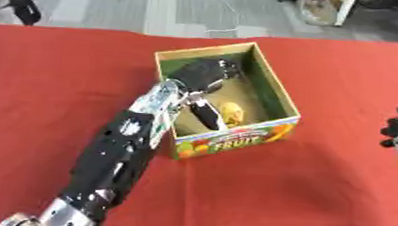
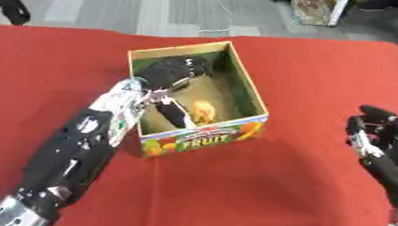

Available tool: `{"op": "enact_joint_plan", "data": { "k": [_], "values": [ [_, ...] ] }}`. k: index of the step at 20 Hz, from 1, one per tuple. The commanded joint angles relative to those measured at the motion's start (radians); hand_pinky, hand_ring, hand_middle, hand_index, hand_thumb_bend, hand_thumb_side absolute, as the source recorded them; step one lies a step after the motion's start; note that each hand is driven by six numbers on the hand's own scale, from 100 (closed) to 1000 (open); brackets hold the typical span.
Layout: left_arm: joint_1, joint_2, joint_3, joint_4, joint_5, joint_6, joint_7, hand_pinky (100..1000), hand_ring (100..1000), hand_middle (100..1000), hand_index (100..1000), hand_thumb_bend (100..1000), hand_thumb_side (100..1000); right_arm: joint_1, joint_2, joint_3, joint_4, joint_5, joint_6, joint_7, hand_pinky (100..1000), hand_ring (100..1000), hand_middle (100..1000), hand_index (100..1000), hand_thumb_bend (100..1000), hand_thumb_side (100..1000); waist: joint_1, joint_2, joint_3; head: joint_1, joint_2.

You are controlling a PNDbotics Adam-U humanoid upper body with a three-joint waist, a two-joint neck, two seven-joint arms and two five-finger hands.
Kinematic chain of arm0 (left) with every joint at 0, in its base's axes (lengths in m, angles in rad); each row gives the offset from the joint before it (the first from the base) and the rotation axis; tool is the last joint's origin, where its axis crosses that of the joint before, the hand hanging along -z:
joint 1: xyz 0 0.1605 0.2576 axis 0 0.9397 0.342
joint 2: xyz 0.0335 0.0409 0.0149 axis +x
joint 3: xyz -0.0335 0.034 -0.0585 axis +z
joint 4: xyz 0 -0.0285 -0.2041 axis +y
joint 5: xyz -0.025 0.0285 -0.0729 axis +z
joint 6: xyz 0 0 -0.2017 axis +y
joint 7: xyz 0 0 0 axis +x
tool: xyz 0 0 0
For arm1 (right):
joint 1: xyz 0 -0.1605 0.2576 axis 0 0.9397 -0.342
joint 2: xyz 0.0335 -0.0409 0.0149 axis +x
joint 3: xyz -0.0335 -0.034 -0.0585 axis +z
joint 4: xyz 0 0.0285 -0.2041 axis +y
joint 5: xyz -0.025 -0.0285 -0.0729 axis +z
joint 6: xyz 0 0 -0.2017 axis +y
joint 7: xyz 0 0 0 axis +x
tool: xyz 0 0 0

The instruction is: Pick up objects on the table and place them in the box.

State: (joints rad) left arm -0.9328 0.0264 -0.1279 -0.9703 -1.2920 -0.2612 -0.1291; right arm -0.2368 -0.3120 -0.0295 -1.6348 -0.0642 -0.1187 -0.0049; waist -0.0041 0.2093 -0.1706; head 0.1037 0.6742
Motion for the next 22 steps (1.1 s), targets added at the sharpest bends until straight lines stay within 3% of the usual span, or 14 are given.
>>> {"op": "enact_joint_plan", "data": {
  "k": [1,5,14,22],
  "values": [
    [-0.015,0.015,0.016,-0.028,0.019,0.01,0.008,797,837,870,859,972,565,-0.005,-0.013,-0.006,-0.01,-0.006,-0.003,0.001,557,634,623,785,261,404,-0.006,-0.02,0.003,-0.001,-0.007],
    [-0.013,0.031,0.048,-0.106,0.068,0.021,0.047,766,805,836,832,931,611,0.0,-0.014,-0.008,-0.008,-0.006,-0.003,0.0,557,635,623,785,259,404,-0.006,-0.024,0.011,-0.006,-0.003],
    [0.047,0.115,0.168,-0.343,0.213,-0.019,0.188,603,660,692,742,813,545,0.014,-0.017,-0.023,-0.006,-0.005,-0.003,-0.012,557,634,623,785,261,405,-0.008,-0.031,0.052,-0.047,0.006],
    [0.225,0.234,0.206,-0.553,0.342,0.084,0.273,564,637,665,723,765,536,0.011,-0.023,-0.035,-0.01,-0.007,-0.006,-0.025,558,635,623,792,264,405,-0.01,-0.026,0.093,-0.075,0.006]
  ]
}}
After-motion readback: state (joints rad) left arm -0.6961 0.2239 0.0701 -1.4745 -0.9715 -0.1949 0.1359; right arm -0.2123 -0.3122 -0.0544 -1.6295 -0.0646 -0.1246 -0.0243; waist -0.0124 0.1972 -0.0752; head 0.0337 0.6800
